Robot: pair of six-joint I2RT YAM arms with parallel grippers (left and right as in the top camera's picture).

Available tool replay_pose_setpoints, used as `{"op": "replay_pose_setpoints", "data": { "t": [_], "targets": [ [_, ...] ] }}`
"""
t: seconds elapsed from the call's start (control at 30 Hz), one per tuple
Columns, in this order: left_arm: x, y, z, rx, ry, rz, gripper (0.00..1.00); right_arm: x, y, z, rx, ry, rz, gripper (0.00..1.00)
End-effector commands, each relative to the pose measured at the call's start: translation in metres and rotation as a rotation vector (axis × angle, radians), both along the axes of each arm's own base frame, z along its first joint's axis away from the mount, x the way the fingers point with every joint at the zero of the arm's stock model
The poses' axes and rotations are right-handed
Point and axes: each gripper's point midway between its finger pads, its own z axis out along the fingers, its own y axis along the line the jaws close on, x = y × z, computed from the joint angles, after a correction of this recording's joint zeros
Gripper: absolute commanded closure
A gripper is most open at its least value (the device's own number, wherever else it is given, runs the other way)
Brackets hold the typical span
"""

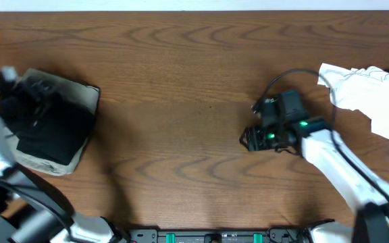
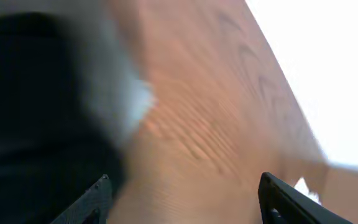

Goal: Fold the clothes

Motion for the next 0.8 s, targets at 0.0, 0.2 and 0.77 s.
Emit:
{"op": "replay_pose_setpoints", "data": {
  "t": [0.0,0.2,0.77],
  "targets": [
    [0.005,-0.048,0.022,0.145,-0.045,-0.155,0.24,0.016,-0.013,0.035,0.014,-0.121,-0.045,0.01],
    [0.004,-0.137,0.052,0.313,-0.117,-0.366,0.20,0.026,-0.039,0.072,-0.003,-0.266,-0.125,0.01],
    [-0.063,-0.195,0.077,0.430,-0.115,-0.499,0.02,-0.019,-0.083,0.129,-0.125,-0.417,-0.261,0.01]
  ]
}}
